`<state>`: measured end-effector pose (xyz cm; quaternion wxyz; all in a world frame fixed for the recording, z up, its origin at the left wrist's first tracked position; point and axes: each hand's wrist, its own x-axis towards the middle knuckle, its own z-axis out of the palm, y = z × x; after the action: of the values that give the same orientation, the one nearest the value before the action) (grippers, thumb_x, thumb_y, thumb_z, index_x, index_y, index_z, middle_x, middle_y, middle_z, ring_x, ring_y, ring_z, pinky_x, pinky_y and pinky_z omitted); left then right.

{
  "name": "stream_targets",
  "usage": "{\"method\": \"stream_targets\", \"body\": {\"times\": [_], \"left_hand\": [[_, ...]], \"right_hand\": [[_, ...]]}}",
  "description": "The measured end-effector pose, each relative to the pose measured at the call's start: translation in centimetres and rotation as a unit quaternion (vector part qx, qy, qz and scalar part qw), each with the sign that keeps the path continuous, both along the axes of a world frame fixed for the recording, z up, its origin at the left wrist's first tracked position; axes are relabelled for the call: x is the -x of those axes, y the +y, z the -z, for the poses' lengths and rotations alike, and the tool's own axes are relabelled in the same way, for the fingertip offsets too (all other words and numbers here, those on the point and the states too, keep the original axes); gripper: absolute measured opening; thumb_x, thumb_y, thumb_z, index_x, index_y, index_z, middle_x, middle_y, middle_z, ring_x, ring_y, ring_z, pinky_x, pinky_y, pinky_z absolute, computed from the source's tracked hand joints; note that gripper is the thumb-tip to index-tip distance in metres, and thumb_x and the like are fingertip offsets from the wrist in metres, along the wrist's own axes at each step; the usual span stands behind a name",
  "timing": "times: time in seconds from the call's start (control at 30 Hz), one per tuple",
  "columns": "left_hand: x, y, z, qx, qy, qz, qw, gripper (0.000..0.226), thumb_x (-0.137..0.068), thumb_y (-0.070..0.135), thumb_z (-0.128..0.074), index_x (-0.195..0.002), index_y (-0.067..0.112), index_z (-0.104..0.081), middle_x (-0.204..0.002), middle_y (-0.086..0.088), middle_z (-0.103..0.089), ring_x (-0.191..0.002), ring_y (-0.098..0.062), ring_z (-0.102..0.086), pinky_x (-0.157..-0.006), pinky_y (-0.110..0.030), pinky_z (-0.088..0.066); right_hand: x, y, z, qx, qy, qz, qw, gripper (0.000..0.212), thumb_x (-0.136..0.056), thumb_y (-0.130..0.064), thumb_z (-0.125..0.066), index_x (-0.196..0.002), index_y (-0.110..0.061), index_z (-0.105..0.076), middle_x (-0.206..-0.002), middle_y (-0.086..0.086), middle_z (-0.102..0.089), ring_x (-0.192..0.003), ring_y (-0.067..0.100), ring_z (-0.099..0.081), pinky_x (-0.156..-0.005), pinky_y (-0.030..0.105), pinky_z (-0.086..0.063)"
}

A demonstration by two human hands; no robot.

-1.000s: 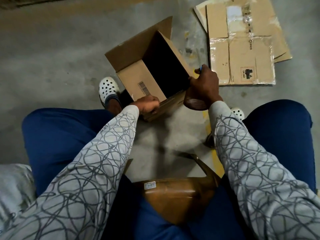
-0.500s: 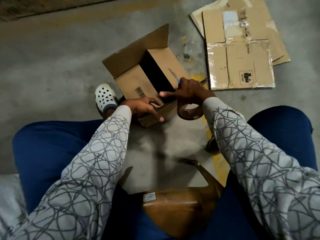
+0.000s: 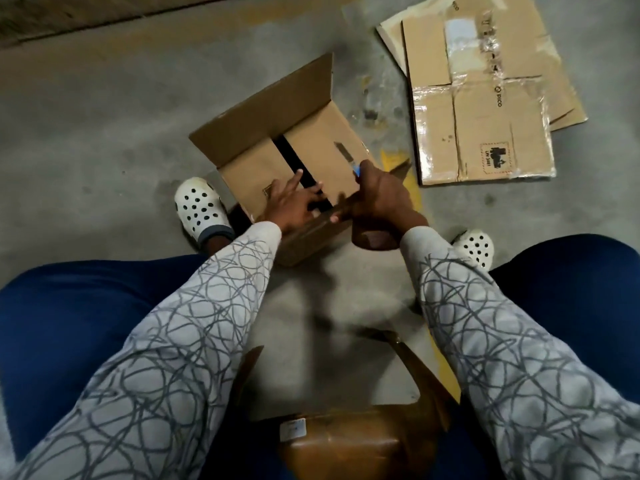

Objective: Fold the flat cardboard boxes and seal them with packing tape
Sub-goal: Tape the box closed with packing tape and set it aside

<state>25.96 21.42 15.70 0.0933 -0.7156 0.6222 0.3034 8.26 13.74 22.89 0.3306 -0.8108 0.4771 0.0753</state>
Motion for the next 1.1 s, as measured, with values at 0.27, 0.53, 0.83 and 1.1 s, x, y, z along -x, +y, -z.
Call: {"method": "stream_targets", "body": {"times": [0.27, 0.53, 0.83, 1.1], "left_hand": [[-8.4, -2.2, -5.9, 0.263, -0.199, -0.334, 0.883, 0.091, -0.074, 0.044, -0.062, -0.155, 0.023, -0.025, -0.163, -0.011, -0.022, -0.152, -0.036, -0.01, -0.118, -0.051, 0.009], [-1.0, 5.2, 1.4, 0.104, -0.08, -0.22, 0.967, 0.077, -0.093, 0.065, -0.032, -0.157, 0.022, -0.02, -0.165, -0.009, -0.015, -0.151, -0.036, -0.013, -0.117, -0.061, -0.016], [0.1, 5.8, 3.0, -0.016, -0.015, -0.328, 0.944, 0.081, -0.093, 0.071, -0.032, -0.151, 0.046, 0.02, -0.157, -0.004, 0.04, -0.145, -0.05, 0.021, -0.113, -0.072, -0.002], [-1.7, 5.2, 4.4, 0.058, 0.008, -0.273, 0.96, 0.082, -0.099, 0.06, -0.033, -0.157, 0.029, 0.015, -0.156, -0.016, 0.038, -0.147, -0.039, 0.027, -0.12, -0.059, 0.01]], "right_hand": [[-2.3, 3.2, 3.3, 0.158, -0.048, 0.13, 0.978, 0.095, -0.069, -0.054, -0.084, -0.137, -0.001, -0.042, -0.149, 0.018, -0.038, -0.118, 0.04, -0.055, -0.083, 0.045, -0.052], [-2.8, 0.6, 5.0, 0.091, -0.004, 0.219, 0.971, 0.053, -0.084, -0.05, -0.067, -0.113, -0.006, -0.058, -0.112, 0.015, -0.068, -0.104, 0.037, -0.063, -0.083, 0.04, -0.048], [0.9, -2.5, 6.1, -0.036, -0.007, 0.378, 0.925, 0.07, -0.057, -0.061, -0.074, -0.096, -0.004, -0.066, -0.101, 0.015, -0.073, -0.099, 0.029, -0.069, -0.072, 0.032, -0.048], [0.5, 2.3, 8.5, -0.101, -0.03, 0.313, 0.944, 0.045, -0.089, -0.042, -0.07, -0.11, -0.003, -0.06, -0.114, 0.022, -0.068, -0.109, 0.04, -0.062, -0.077, 0.034, -0.043]]}}
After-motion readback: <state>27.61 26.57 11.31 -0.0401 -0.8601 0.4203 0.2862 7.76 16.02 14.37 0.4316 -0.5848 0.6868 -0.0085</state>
